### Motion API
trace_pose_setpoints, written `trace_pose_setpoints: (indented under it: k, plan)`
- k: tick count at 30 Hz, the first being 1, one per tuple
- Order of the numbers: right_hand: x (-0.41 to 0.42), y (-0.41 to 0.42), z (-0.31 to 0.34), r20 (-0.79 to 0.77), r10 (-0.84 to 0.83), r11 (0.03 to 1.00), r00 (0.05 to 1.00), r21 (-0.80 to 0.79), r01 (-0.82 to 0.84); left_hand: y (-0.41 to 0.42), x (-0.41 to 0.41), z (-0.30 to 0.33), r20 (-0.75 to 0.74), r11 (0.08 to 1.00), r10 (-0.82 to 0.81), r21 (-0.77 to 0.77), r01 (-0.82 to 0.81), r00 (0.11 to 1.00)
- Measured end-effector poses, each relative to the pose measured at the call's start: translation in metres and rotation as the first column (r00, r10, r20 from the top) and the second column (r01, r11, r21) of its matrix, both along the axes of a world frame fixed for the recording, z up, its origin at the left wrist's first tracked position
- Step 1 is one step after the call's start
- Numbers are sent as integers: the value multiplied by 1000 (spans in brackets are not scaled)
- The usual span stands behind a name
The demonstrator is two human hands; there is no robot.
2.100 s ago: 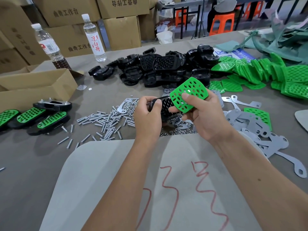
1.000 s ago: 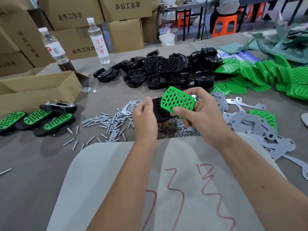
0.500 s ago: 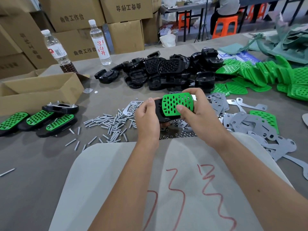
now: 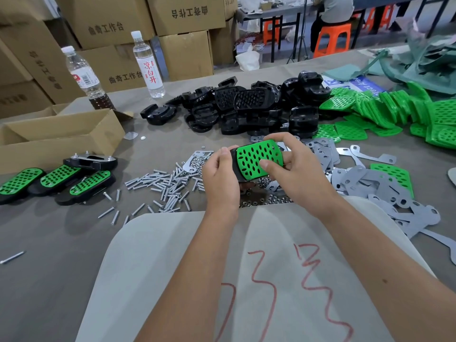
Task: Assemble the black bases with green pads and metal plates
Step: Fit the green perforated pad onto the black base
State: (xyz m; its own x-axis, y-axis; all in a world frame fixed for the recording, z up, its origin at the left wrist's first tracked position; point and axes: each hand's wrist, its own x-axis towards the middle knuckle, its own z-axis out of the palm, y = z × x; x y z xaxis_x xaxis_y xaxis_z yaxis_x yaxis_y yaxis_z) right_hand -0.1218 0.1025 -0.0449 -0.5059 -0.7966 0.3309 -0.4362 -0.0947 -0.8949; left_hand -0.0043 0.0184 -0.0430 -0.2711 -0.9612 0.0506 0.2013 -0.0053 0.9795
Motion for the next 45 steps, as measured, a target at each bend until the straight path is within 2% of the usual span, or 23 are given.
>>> trace_pose_setpoints:
  k: [7, 16, 22, 25, 28, 29, 31, 33, 34, 40, 45]
  plan:
    - [0, 0, 0, -9, -61, 998, 998, 18, 61, 2, 0, 3, 35, 999, -1, -44, 3, 999]
    - [-6, 4, 4, 3, -12, 998, 1000, 55, 12, 2, 4, -2, 142, 992, -55, -108, 70, 988]
    - [3, 4, 3, 4, -102, 992, 995, 76, 102, -2, 2, -1, 113, 995, -49, -80, 59, 992]
    - [6, 3, 3, -80, -196, 973, 977, 106, 204, -2, 4, 0, 76, 999, -35, -29, 38, 996]
    - [6, 3, 2, -116, -274, 958, 955, 60, 282, -6, 6, 3, 35, 998, -50, 34, 49, 998]
    - [6, 3, 3, -63, -265, 962, 962, 54, 268, -6, 6, 4, 20, 997, -63, 50, 62, 998]
    - [6, 3, 6, 192, -171, 984, 966, 79, 159, -6, 7, 5, -26, 991, -104, 87, 106, 994]
    - [4, 4, 10, 438, -36, 997, 898, 71, 5, -4, 7, 6, -80, 977, -173, 109, 181, 982]
    - [2, 4, 11, 489, 9, 998, 872, 52, -39, -3, 7, 6, -92, 971, -206, 105, 215, 974]
    - [-1, 5, 10, 558, 15, 1000, 830, -22, -3, -5, 3, 2, 25, 962, -273, 31, 273, 962]
    - [-2, 6, 12, 602, 28, 998, 798, -56, 7, -4, 7, 5, 13, 944, -318, 92, 315, 948]
